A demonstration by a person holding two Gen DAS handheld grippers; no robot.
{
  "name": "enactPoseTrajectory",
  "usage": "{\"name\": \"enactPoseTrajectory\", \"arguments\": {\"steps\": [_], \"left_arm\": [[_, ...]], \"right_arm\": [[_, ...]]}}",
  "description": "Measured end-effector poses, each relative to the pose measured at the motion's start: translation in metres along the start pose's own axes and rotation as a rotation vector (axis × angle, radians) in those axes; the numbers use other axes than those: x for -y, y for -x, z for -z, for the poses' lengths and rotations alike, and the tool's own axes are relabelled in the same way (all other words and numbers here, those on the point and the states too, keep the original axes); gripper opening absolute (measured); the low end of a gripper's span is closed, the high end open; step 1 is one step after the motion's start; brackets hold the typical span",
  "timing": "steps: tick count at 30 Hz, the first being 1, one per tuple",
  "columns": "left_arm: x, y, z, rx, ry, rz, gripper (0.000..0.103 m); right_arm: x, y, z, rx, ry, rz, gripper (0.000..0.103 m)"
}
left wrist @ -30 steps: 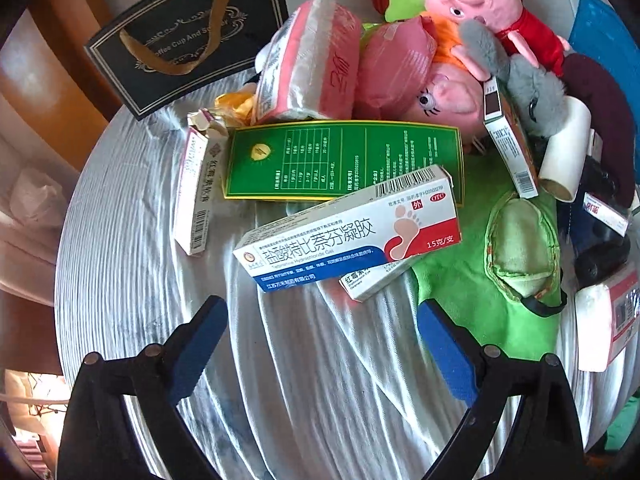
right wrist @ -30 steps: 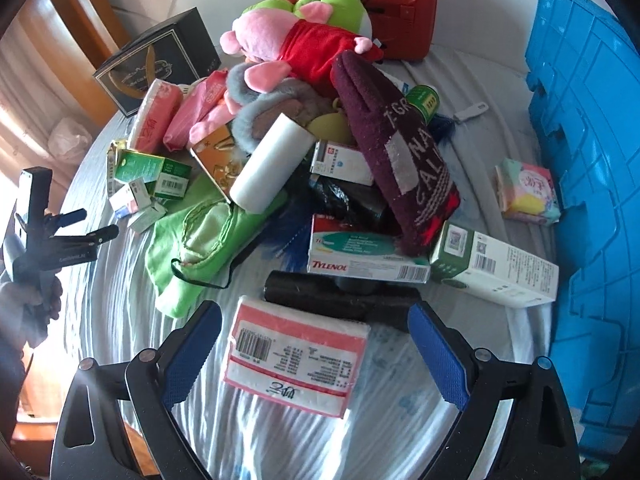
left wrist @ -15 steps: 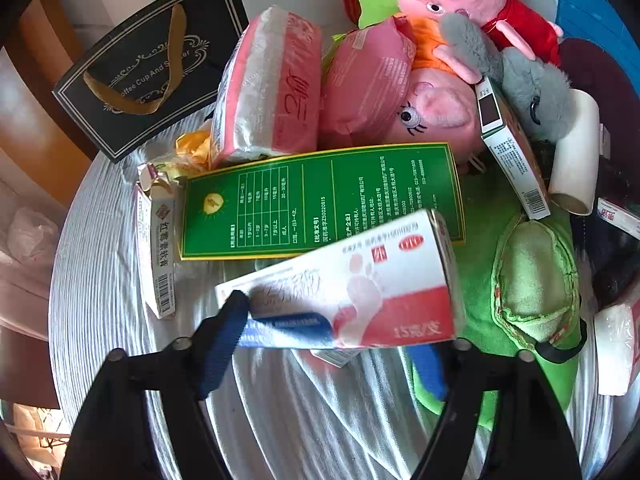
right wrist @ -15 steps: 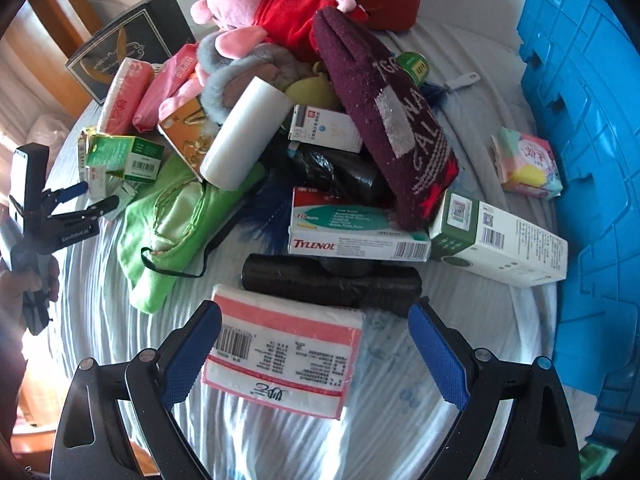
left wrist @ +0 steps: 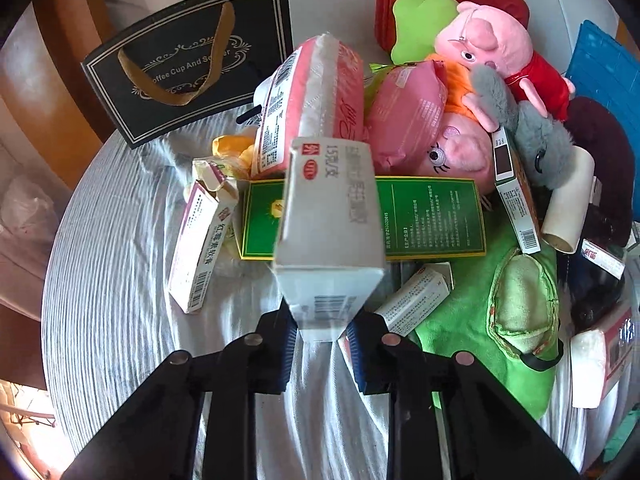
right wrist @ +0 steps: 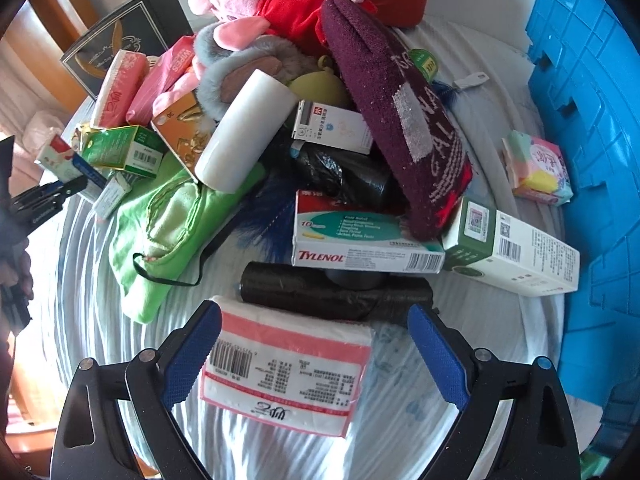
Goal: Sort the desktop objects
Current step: 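Grasp the white medicine box with the left tool, then grasp the white Tylenol box with the right tool while the left tool holds its box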
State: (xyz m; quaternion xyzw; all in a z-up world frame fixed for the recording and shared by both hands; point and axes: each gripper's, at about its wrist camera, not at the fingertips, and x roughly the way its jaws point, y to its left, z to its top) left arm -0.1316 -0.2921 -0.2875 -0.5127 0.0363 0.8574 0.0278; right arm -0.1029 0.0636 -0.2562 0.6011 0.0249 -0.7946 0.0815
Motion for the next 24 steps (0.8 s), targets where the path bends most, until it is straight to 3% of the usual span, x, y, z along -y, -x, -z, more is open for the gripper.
{"name": "enactPoseTrajectory", "arguments": {"steps": [5,9,12,14,19,22,24], "left_arm": [[0.002,0.006,0.006,0.008,0.01,-0.008,0.023],[-0.002,0.008,0.009,0.006,0.024,-0.008,0.022],[-0.005,0.009,0.01,0.004,0.027,-0.007,0.022],[-0.005,0.011,0.013,-0.001,0.034,0.0,0.022],[-0.002,0.014,0.022,-0.014,0.037,0.011,0.022],[0.002,0.013,0.024,-0.02,0.038,0.019,0.022],[0.004,0.013,0.024,-0.022,0.039,0.024,0.022]], "right_arm": [[-0.002,-0.017,-0.008,0.013,0.045,0.066,0.095],[-0.018,-0.037,-0.013,0.02,0.158,0.164,0.094],[-0.024,-0.051,-0.015,0.028,0.212,0.246,0.083],[-0.025,-0.056,-0.017,0.037,0.215,0.292,0.069],[-0.031,-0.055,-0.017,0.065,0.252,0.335,0.06],[-0.046,-0.053,-0.014,0.09,0.339,0.377,0.05],[-0.053,-0.057,-0.012,0.092,0.391,0.401,0.05]]}}
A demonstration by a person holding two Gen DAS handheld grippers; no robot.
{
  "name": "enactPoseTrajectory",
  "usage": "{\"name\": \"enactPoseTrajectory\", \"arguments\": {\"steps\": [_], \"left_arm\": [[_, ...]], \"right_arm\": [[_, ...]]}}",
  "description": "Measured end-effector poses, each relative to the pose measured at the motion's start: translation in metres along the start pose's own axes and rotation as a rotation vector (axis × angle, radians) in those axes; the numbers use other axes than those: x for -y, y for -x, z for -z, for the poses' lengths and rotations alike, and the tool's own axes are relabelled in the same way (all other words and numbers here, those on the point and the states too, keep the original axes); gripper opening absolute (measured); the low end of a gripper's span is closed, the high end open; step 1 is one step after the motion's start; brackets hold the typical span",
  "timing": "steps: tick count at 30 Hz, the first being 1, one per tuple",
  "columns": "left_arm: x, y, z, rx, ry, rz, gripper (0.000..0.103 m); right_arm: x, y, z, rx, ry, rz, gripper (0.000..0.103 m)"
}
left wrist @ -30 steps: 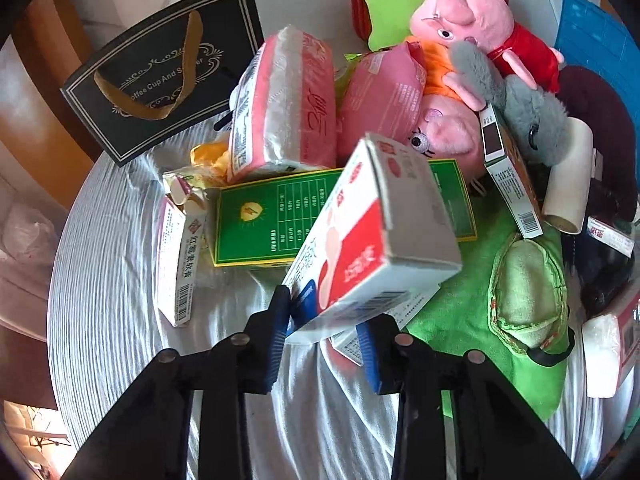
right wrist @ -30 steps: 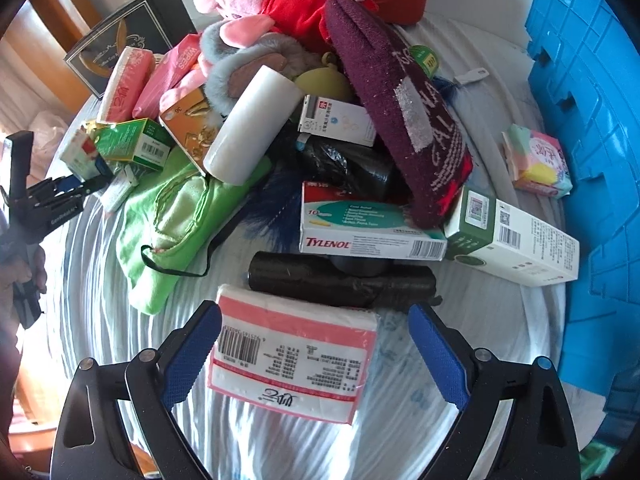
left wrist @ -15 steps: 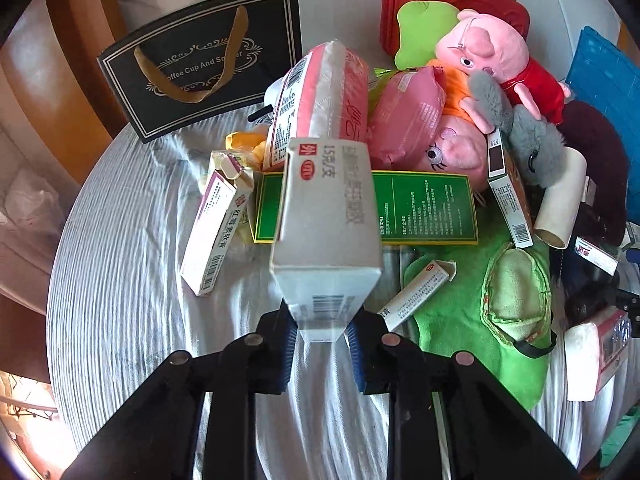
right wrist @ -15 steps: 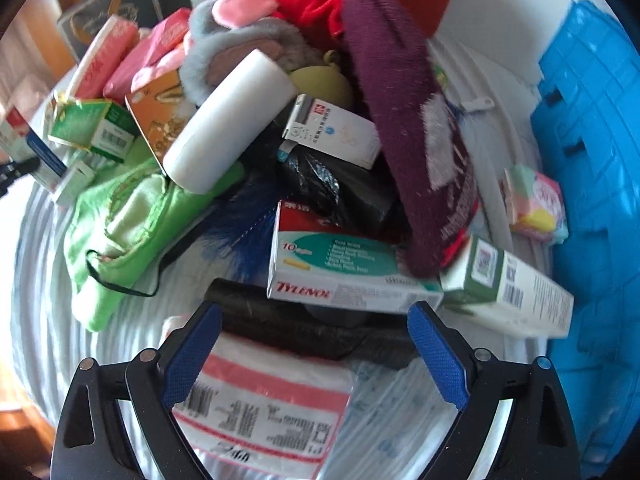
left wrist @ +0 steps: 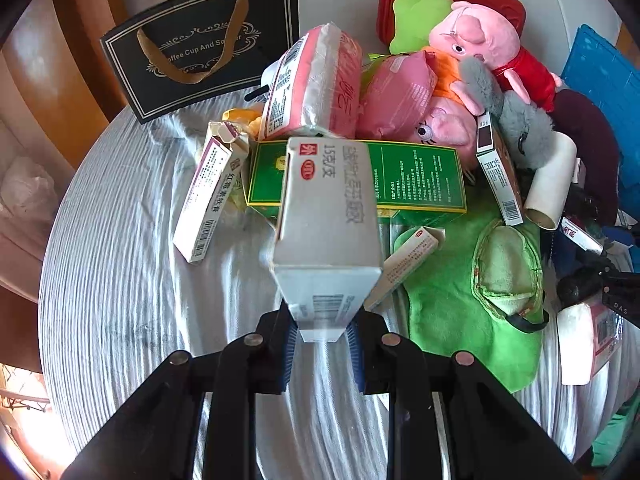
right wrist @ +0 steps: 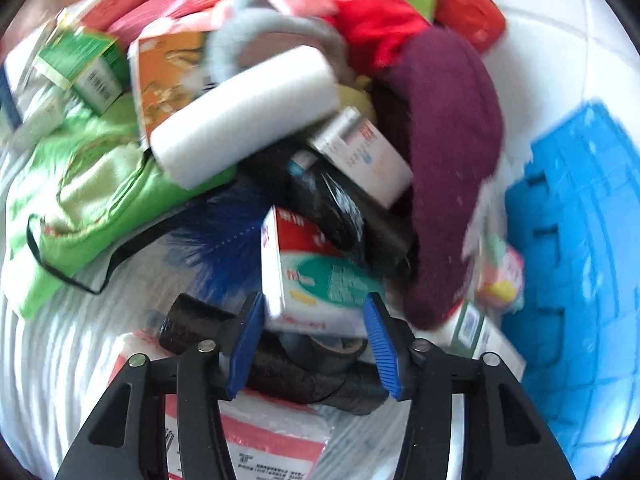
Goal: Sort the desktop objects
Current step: 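Grasp the white Tylenol box with the right tool while the left tool holds its box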
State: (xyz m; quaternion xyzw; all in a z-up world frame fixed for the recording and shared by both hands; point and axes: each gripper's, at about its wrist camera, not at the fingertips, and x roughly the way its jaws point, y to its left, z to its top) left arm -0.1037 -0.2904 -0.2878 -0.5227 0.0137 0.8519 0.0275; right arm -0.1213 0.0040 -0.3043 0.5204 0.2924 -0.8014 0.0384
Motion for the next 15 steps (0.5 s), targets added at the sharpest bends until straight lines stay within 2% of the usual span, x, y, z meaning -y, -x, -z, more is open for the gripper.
{"name": "enactPoseTrajectory", "arguments": {"steps": [4,8,12,15], "left_arm": [[0.006,0.002,-0.001,0.0,-0.011,0.008,0.022],[0.009,0.003,-0.002,-0.001,-0.02,0.011,0.022],[0.009,0.004,-0.002,0.001,-0.016,0.013,0.022],[0.01,0.006,-0.001,0.003,-0.011,0.012,0.022]], "right_arm": [[-0.002,-0.008,-0.004,-0.005,0.031,0.023,0.048],[-0.005,-0.009,-0.008,0.004,0.059,0.026,0.042],[0.004,0.002,-0.008,0.032,0.033,0.005,0.035],[0.018,0.019,-0.008,0.061,-0.022,-0.045,0.03]]}}
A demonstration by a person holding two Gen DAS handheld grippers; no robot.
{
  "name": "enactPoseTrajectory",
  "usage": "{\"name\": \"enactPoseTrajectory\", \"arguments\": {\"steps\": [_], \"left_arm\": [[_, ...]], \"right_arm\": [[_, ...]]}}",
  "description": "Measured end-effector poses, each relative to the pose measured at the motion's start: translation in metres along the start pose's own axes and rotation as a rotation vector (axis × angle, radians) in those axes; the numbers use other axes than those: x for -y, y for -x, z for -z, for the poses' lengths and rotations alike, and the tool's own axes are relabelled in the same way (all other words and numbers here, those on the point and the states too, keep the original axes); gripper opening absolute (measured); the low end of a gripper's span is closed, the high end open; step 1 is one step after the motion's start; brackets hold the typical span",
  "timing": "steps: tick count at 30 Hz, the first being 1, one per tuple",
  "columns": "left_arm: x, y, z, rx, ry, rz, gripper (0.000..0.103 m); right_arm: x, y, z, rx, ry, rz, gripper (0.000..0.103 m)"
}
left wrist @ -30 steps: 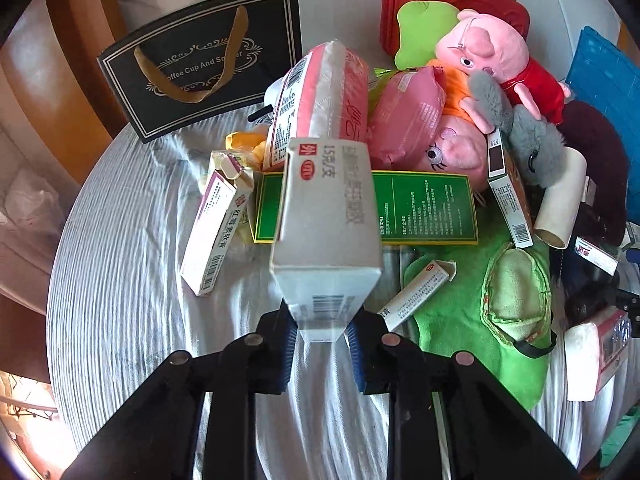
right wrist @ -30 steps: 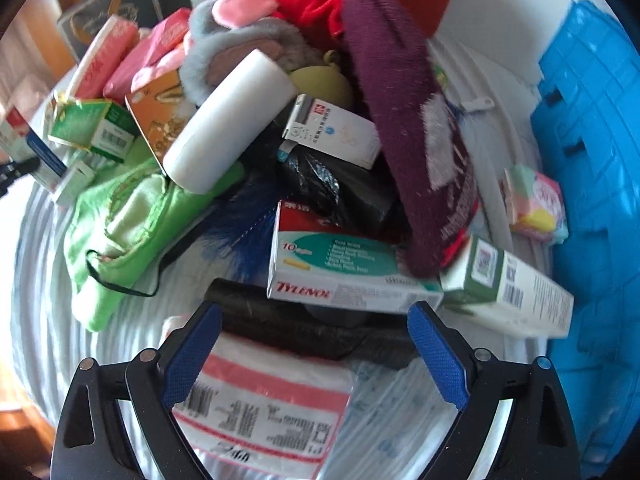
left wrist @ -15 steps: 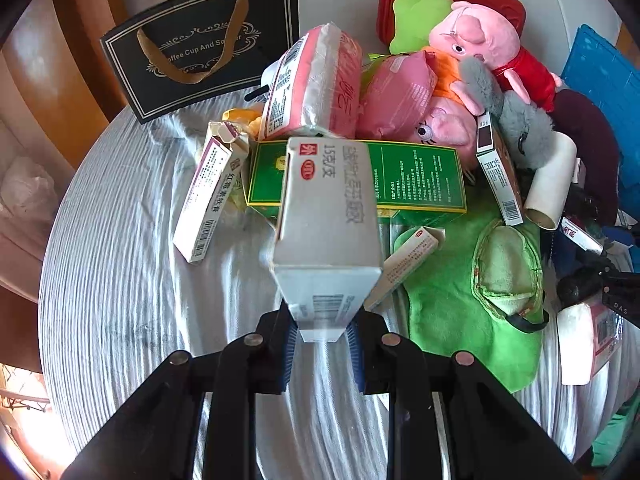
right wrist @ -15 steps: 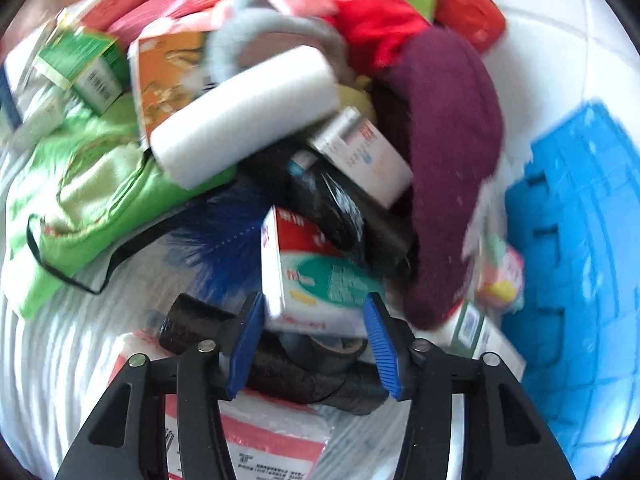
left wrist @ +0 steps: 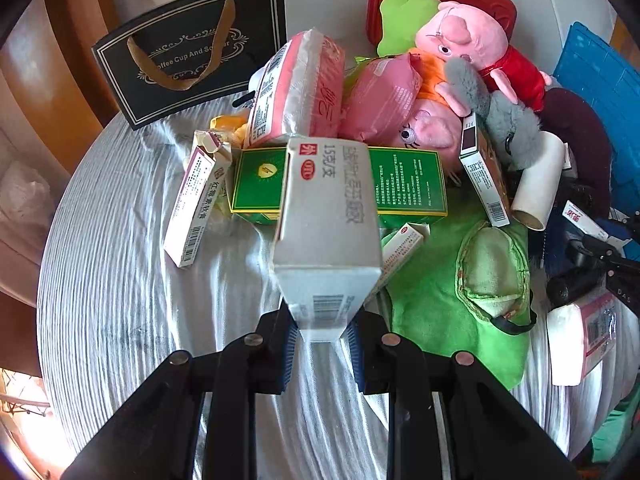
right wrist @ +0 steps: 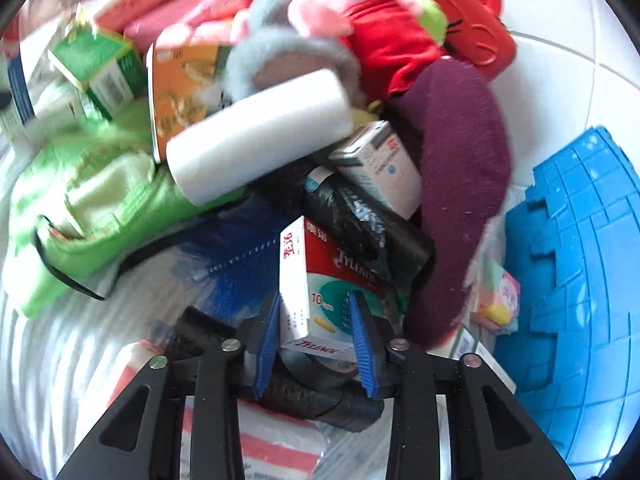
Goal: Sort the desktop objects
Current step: 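Grasp the white Tylenol box with the right tool while the left tool holds its box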
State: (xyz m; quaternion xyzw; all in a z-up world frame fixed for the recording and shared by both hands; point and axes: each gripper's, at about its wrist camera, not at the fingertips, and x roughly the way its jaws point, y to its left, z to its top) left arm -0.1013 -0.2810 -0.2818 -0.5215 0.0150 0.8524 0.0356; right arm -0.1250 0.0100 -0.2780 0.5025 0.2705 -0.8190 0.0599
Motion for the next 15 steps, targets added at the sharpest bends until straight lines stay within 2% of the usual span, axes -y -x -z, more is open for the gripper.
{"name": "enactPoseTrajectory", "arguments": {"steps": [5,9,15], "left_arm": [[0.004,0.004,0.002,0.007,0.001,-0.002,0.022],[0.005,0.009,0.002,0.016,0.011,-0.003,0.022],[0.005,0.02,0.002,0.027,0.02,0.005,0.023]], "right_arm": [[0.024,0.039,-0.013,0.06,-0.153,-0.146,0.024],[0.044,0.053,-0.014,0.065,-0.311,-0.279,0.023],[0.062,0.062,-0.011,0.074,-0.385,-0.325,0.02]]}}
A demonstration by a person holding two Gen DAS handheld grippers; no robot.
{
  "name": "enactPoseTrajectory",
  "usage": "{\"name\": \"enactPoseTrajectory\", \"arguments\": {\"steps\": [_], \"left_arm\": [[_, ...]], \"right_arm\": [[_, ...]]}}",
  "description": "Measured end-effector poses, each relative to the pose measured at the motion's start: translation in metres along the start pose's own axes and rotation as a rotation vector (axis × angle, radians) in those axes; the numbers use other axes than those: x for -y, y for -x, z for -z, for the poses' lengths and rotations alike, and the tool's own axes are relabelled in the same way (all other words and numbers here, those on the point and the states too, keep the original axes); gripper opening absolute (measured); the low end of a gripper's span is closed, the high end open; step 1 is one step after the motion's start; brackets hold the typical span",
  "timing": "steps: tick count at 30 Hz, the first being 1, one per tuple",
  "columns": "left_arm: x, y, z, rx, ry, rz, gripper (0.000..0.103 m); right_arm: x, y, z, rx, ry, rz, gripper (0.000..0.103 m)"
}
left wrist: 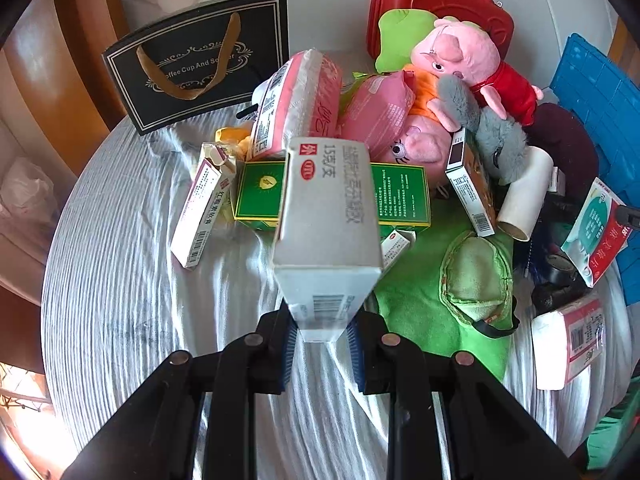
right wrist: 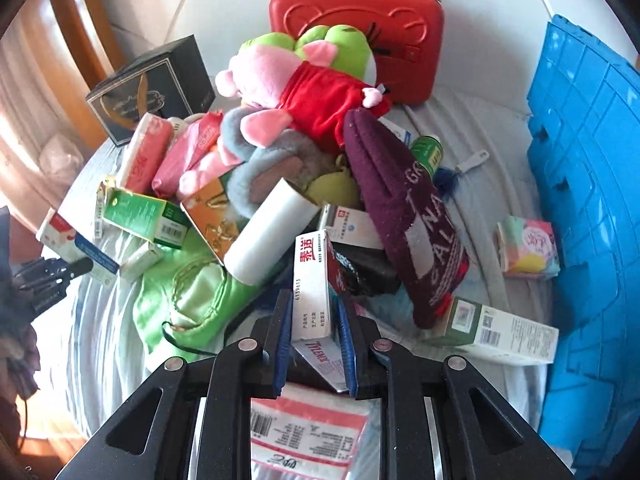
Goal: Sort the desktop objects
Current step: 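Grasp the white Tylenol box with the right tool while the left tool holds its box, then lift and carry both medicine boxes with both tools over the blue crate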
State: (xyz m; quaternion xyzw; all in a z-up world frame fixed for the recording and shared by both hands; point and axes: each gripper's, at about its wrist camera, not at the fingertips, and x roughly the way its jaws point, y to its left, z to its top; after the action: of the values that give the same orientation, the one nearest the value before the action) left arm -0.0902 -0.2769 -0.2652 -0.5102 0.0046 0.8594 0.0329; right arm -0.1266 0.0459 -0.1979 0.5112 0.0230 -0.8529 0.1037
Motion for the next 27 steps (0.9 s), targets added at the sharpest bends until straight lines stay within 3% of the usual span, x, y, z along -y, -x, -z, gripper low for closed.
{"name": "enactPoseTrajectory", "arguments": {"steps": [13,27], "left_arm": [[0.001,0.034,-0.004,0.041,0.015,-0.005,0.022],[0.046,0.081,-0.011,0.093,-0.021,-0.008,0.023]], "right_arm": [[0.0,0.028,-0.003,0.038,-0.003,-0.045,0.02],[0.003,0.071,0.004,0.054,0.022,-0.089,0.02]]}}
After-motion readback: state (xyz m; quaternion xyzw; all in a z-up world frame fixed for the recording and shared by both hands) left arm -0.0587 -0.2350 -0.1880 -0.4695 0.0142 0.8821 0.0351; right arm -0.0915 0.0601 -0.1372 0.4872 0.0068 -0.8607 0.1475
